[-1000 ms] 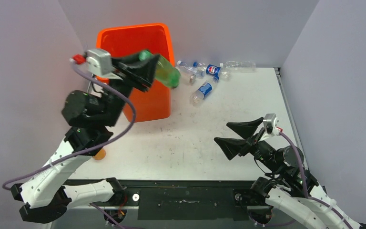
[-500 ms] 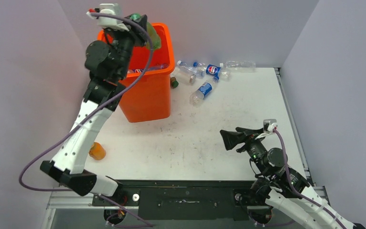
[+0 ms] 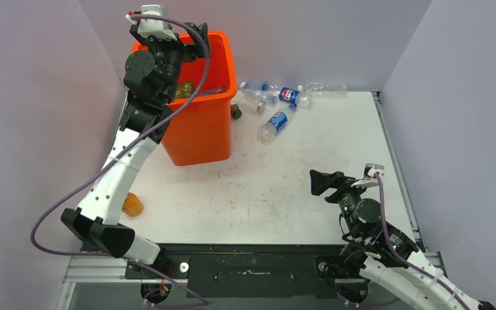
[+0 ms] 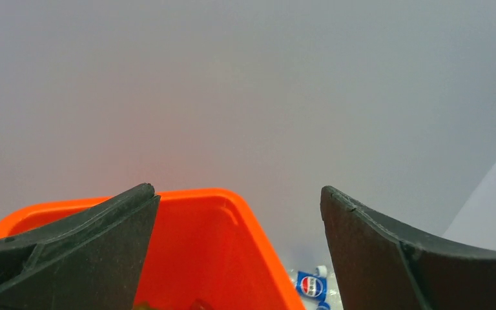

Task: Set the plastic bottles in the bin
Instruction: Place the plastic bottle in the trash bin, then pick up the plastic bottle at the center of the board.

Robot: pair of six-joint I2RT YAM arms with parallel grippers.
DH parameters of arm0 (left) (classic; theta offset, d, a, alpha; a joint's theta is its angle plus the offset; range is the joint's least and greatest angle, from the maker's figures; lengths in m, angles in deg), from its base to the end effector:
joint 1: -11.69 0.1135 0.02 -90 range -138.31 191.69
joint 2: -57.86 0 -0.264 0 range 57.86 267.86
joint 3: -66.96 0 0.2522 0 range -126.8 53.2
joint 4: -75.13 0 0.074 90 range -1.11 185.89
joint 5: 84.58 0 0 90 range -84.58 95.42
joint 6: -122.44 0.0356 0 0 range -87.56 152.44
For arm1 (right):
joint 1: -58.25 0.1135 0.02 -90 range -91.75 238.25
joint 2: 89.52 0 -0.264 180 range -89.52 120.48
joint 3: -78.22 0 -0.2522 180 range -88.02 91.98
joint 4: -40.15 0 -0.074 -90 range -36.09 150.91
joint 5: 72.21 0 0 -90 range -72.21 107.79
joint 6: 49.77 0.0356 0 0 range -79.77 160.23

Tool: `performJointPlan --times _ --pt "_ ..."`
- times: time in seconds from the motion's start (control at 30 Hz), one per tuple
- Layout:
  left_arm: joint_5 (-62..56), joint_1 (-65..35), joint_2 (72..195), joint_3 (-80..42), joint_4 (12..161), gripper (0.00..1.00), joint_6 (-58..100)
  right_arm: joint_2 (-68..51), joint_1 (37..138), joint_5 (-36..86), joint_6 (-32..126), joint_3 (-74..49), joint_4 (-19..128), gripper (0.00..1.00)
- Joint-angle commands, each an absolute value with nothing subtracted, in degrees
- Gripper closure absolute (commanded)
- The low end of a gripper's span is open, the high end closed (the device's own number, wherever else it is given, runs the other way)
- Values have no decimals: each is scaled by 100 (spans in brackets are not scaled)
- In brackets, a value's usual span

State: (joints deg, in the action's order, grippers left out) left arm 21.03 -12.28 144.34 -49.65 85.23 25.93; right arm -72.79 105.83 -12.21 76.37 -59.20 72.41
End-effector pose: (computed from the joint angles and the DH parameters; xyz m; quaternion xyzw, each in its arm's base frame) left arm 0.2996 -0.1227 0.5407 -0.0238 0.5784 -0.1382 0.8036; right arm 0.0795 0.0606 0.2878 0.0999 0.7337 0.2859 0.6082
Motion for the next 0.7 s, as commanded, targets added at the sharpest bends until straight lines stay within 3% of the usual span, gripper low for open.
performJointPlan --times 0.0,0.3,0.5,0.67 --pt "2072 -1820 13315 -4722 7662 4 2744 -7128 10586 -1379 7670 -5951 7170 10" --pt "1738 -3722 11498 -3513 9504 4 3612 -6873 10580 -1372 7689 -5930 7009 10" --pt "1847 -3903 10585 -2559 11149 4 3500 -6562 10576 -1726 7937 -6005 6792 10" --pt "672 -3910 10122 -1528 11449 4 3691 -6317 10569 -1633 7784 -6266 6176 10"
